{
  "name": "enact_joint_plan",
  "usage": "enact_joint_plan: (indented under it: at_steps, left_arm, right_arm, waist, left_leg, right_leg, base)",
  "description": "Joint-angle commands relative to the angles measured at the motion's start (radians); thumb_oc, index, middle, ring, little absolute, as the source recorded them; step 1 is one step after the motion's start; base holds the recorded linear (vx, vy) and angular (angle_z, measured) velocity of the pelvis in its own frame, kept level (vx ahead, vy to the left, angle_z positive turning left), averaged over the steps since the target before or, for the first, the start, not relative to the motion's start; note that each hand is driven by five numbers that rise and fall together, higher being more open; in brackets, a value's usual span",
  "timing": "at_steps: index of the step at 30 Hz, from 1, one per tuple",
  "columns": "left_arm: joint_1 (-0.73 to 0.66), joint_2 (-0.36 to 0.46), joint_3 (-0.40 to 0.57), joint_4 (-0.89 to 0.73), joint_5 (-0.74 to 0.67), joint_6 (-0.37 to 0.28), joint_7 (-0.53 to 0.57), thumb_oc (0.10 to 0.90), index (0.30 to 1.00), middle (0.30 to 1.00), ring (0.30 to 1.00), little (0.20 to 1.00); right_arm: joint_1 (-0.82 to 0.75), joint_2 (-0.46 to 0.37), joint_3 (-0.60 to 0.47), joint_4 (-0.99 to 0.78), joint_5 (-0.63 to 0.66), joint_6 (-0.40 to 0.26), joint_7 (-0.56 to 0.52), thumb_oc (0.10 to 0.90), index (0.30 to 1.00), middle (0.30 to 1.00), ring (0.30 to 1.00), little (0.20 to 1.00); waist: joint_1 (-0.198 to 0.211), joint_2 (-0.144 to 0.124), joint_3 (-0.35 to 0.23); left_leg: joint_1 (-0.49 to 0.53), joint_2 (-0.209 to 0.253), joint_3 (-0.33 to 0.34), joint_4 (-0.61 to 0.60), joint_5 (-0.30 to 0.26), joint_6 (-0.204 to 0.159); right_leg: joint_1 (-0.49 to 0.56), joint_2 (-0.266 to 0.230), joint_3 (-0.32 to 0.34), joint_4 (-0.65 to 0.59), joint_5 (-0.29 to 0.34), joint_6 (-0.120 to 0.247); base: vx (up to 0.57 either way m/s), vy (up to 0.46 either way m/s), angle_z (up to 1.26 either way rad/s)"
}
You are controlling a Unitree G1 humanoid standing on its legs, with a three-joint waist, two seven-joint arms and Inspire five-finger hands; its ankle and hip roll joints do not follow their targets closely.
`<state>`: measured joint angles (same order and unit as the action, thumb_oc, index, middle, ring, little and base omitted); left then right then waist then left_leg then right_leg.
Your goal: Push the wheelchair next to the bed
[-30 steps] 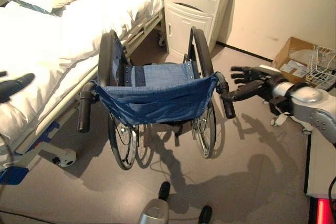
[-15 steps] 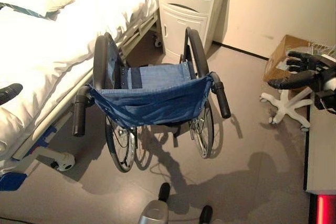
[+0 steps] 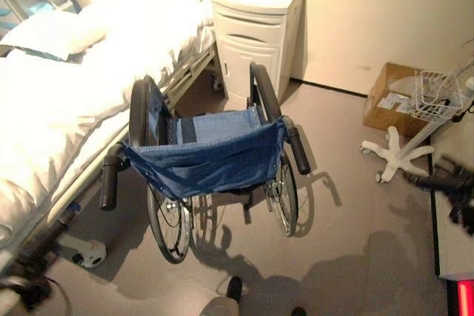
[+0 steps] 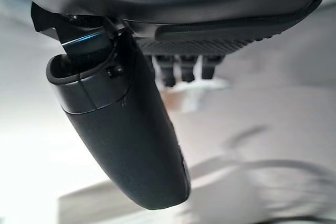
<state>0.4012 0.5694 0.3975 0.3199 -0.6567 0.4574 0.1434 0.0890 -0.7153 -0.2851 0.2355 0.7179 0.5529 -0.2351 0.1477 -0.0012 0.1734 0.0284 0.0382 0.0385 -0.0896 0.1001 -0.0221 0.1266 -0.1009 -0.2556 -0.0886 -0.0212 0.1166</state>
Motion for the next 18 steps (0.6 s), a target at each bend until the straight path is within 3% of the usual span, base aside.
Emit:
enact_joint_plan:
  at_steps: [1,4,6,10,16,18]
  left_arm:
    - [-0.057,0.006,-0.033,0.100,-0.041,-0.131,0.092,0.800,0.900,0.900,0.900,0.900]
    - [-0.101,-0.100,-0.169,0.222,-0.035,-0.196,0.093,0.800,0.900,0.900,0.900,0.900]
    - [-0.136,-0.159,-0.235,0.308,-0.028,-0.239,0.073,0.800,0.900,0.900,0.900,0.900]
    - [-0.222,-0.273,-0.350,0.508,-0.046,-0.246,0.034,0.800,0.900,0.900,0.900,0.900]
    - [-0.291,-0.340,-0.426,0.724,-0.055,-0.269,-0.002,0.800,0.900,0.900,0.900,0.900]
    - [-0.315,-0.362,-0.458,0.815,-0.016,-0.267,0.021,0.800,0.900,0.900,0.900,0.900]
  right_arm:
    - [-0.026,0.016,0.086,0.106,-0.088,-0.166,-0.085,0.800,0.900,0.900,0.900,0.900]
    - [-0.008,0.135,0.177,0.266,-0.084,-0.202,-0.122,0.800,0.900,0.900,0.900,0.900]
    - [-0.012,0.219,0.241,0.406,-0.091,-0.264,-0.136,0.800,0.900,0.900,0.900,0.900]
    - [-0.061,0.356,0.340,0.671,-0.122,-0.346,-0.097,0.800,0.900,0.900,0.900,0.900]
    - [-0.091,0.427,0.392,0.844,-0.133,-0.346,-0.034,0.800,0.900,0.900,0.900,0.900]
    - [-0.091,0.455,0.416,0.924,-0.174,-0.310,0.041,0.800,0.900,0.900,0.900,0.900]
  waist:
    - [-0.004,-0.026,-0.029]
    - [-0.012,-0.020,-0.033]
    - [-0.015,-0.016,-0.036]
    - [-0.020,-0.008,-0.045]
    - [-0.038,-0.003,-0.062]
    - [-0.054,-0.001,-0.069]
  left_leg:
    - [0.052,0.012,0.000,0.017,-0.089,-0.053]
    - [0.046,0.011,0.001,0.014,-0.089,-0.051]
    - [0.048,0.010,0.003,0.014,-0.093,-0.051]
    - [0.052,0.009,0.008,0.014,-0.101,-0.049]
    - [0.056,0.011,0.026,0.008,-0.109,-0.045]
    - [0.058,0.013,0.039,0.005,-0.113,-0.042]
  right_leg:
    - [0.012,0.012,-0.052,0.009,0.005,0.016]
    - [0.005,0.007,-0.053,0.008,0.011,0.016]
    - [0.005,0.004,-0.054,0.008,0.013,0.016]
    - [0.003,-0.003,-0.056,0.008,0.019,0.015]
    - [-0.004,-0.007,-0.051,0.005,0.022,0.017]
    - [-0.010,-0.007,-0.043,0.006,0.022,0.018]
  base:
    - [-0.04,0.026,0.01]
    - [-0.04,0.024,0.01]
    - [0.00,0.000,0.00]
    - [0.00,0.003,0.01]
    - [0.00,0.000,0.00]
    - [-0.02,0.016,-0.05]
